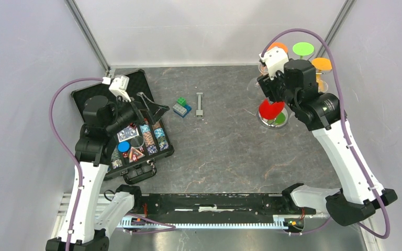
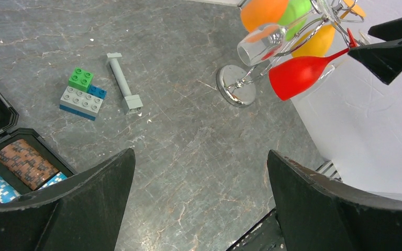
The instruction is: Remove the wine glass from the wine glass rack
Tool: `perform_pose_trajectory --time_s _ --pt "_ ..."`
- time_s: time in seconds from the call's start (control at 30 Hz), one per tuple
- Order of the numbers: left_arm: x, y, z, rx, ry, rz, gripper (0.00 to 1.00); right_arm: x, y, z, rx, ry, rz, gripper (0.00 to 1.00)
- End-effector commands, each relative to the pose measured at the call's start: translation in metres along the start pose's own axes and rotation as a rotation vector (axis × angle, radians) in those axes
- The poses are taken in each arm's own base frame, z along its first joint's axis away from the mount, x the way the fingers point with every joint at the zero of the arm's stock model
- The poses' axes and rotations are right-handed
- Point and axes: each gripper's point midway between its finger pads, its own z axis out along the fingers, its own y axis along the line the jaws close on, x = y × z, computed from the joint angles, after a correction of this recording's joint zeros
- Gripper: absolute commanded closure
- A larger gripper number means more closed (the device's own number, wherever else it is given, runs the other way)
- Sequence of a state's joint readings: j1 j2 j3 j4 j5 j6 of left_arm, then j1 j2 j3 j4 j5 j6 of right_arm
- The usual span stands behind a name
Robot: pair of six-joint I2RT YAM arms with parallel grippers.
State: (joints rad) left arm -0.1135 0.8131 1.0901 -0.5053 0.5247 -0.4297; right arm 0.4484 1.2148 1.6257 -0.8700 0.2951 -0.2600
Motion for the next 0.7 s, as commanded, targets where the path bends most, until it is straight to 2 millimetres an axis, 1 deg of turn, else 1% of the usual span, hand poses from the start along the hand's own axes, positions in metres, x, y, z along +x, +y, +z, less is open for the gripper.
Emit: perform_pose_trajectory --time_s 0.0,0.17,0.27,0.4,0.67 --pt "-0.013 -0.004 -0.001 0.011 -0.057 0.025 0.0 0.009 -0.001 -0.002 0.033 0.047 -0.046 0.29" --pt "-0.01 -0.002 -0.002 0.001 -0.054 0.027 0.0 0.021 0.008 0.004 0.03 0.106 -0.103 0.29" --pt "-0.009 0.0 -0.002 -0.006 -0.052 0.027 0.0 0.028 0.007 0.007 0.065 0.142 -0.136 0.29" --pt "-0.008 0.001 -0.001 -0.011 -0.05 0.026 0.0 0.03 0.003 0.009 0.1 0.164 -0.168 0.29" --pt "-0.002 0.007 -0.001 -0.037 -0.033 0.014 0.0 0.046 0.006 0.015 0.108 0.222 -0.277 0.3"
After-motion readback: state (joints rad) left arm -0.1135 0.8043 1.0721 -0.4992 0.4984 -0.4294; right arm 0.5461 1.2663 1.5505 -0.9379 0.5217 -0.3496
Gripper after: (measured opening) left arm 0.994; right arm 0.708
